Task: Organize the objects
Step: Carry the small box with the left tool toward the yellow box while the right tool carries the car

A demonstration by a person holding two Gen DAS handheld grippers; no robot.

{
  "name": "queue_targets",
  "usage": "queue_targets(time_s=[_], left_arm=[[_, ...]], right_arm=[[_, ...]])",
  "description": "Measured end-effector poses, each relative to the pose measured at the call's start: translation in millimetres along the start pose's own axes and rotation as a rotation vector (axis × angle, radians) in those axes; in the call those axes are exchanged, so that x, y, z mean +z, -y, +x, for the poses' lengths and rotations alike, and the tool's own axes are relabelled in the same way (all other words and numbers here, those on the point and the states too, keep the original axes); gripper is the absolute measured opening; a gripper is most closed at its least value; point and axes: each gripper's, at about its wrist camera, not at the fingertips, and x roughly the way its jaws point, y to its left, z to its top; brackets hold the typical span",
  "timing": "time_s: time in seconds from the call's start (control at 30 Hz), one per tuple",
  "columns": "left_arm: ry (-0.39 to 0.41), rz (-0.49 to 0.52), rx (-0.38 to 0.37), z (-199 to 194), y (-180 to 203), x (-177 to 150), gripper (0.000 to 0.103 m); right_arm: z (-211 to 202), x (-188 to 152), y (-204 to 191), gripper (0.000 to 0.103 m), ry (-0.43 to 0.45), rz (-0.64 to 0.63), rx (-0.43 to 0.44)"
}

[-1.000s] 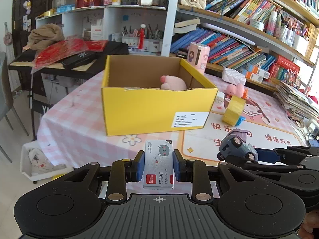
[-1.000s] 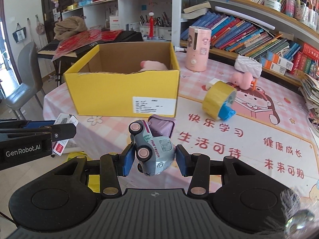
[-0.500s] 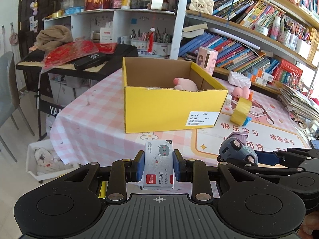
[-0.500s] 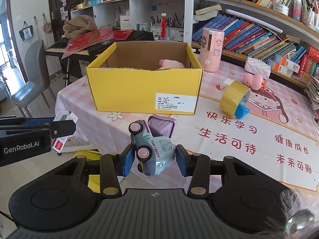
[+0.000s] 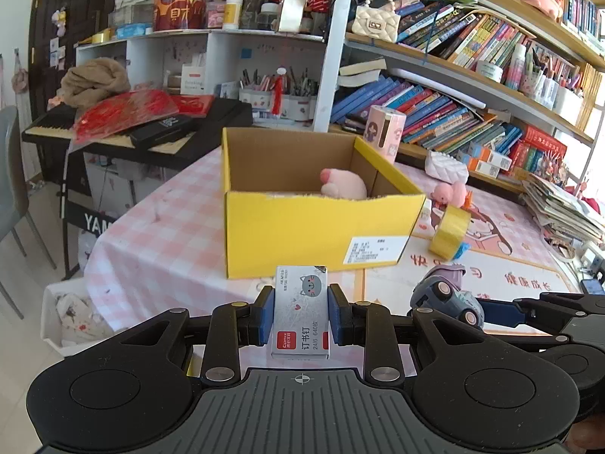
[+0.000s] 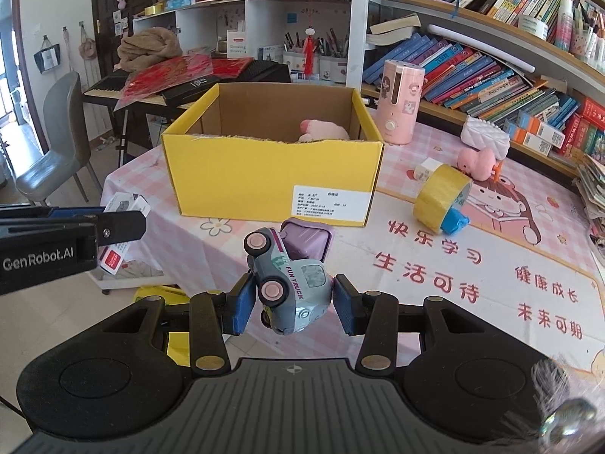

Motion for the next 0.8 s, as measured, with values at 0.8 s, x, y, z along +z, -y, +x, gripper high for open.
queue_targets(time_s=[0.8], left_arm=[[0.114, 0.038, 0.092, 79.1, 7.7, 91.7, 0.027]], right_arm=[[64.4, 117.3, 40.7, 0.042, 0.168, -0.032, 0.059]])
